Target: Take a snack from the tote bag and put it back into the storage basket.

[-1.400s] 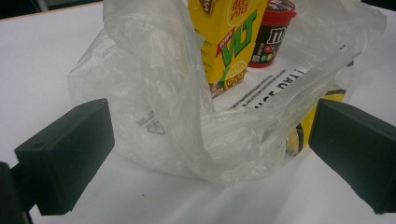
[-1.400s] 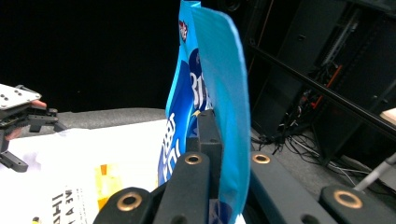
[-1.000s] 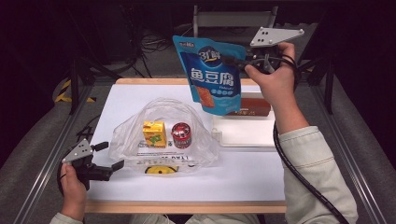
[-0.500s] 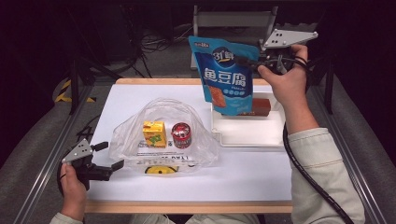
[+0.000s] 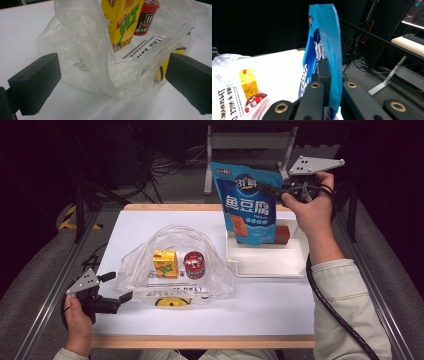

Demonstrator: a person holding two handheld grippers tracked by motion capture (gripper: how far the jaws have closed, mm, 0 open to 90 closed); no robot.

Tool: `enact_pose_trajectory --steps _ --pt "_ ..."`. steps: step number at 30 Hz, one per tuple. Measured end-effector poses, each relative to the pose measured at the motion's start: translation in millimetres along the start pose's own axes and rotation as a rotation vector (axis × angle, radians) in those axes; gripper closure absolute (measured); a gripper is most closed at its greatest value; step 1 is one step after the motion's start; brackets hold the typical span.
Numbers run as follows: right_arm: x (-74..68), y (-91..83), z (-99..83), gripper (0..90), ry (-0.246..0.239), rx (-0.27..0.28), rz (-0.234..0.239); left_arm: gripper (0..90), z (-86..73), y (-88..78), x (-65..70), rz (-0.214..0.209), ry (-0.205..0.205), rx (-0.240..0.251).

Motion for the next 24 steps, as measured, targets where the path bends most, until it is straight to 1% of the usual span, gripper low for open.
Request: enact_pose_trajectory --steps 7,9,10,12,15,22,24 --pt "3.2 1.2 -12.1 89.6 0.014 -0.006 0.0 0.6 -0.1 0.4 -0.3 0.0 0.005 -0.001" --pt "3.2 1.5 -13.3 89.6 0.016 -0.008 0.001 0.6 -0.1 0.3 -0.3 0.002 0.005 -0.002" --pt "3.9 2.4 -17.1 89.6 0.019 -0.014 0.0 0.6 0.0 0.3 -0.2 0.001 0.006 -0.001" --pt "4.5 2.8 -18.3 89.5 0.017 -0.014 0.001 0.6 0.0 0.4 -0.2 0.001 0.005 -0.001" --pt "5.3 4.0 -23.4 89.6 0.03 -0.023 0.001 0.6 -0.1 0.3 -0.3 0.0 0.005 -0.001" --pt "6.8 8.7 -31.8 89.5 0.042 -0.036 0.004 0.6 -0.1 0.3 -0.1 -0.002 0.006 -0.001" --pt "7.4 9.9 -34.0 89.5 0.043 -0.038 0.006 0.6 -0.3 0.2 0.0 -0.001 0.0 0.0"
Point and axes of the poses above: each handheld gripper's, and its own axes: y roughly forward along the jaws, z roughly out of its top, x roughly to its right, the point moved 6 cm from there along y, roughly forward along the jaws, and after that the axes turned 1 degree about y, right-handed, at the moved point
